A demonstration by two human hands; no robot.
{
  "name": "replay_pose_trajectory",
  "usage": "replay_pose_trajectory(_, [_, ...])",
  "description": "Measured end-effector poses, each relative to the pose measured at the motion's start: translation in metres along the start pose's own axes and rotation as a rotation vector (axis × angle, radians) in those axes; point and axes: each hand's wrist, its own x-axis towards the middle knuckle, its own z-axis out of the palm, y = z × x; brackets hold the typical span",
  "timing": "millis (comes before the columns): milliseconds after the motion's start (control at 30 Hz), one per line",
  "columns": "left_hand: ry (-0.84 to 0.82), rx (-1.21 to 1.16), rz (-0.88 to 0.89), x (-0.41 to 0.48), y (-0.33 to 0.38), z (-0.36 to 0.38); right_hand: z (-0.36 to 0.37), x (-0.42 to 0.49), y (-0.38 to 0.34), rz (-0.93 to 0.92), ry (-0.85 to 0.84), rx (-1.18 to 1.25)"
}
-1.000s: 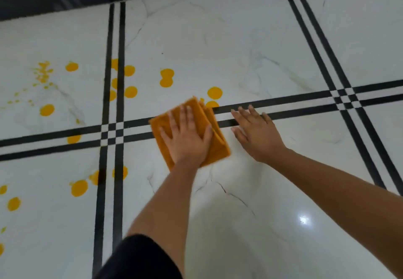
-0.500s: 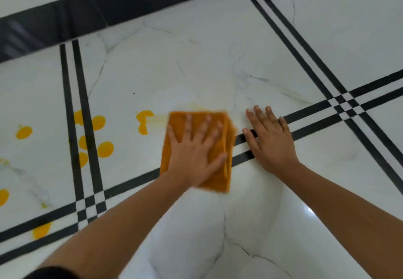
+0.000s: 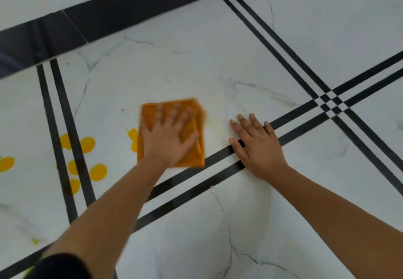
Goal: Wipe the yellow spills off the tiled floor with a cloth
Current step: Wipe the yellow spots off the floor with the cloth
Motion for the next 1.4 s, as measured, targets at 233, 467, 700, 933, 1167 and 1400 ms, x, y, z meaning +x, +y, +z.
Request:
replay_pose_trajectory(233, [-0.03,0.073,0.39,-0.012,0.011,0.003,-0.011,0.009,-0.015,0.087,-0.013,0.032])
replay_pose_trajectory(467, [-0.051,-0.001,0.198,-0.022,-0.014,-0.006,-0.055,0.023,-0.048,-0.001,-0.159,-0.113])
replay_pose_trajectory(700, [0.014,-0.094,-0.123,-0.03,-0.069,-0.011,-0.044,0.069,-0.1,-0.144,-0.19,-0.129])
replay_pose_trajectory(933, [-0.019,-0.122,-0.466,-0.005,-0.125,-0.017,-0.021,0.108,-0.129,-0.329,-0.11,-0.048])
replay_pose_trajectory(1167, [0.015,0.011,-0.083,-0.072,-0.138,0.002,-0.003,0.126,-0.158,-0.557,-0.117,0.045])
replay_pose_trajectory(1400, [0.065,-0.086,-0.611,-0.085,-0.109,0.001,0.008,0.113,-0.2,-0.441,-0.065,0.185])
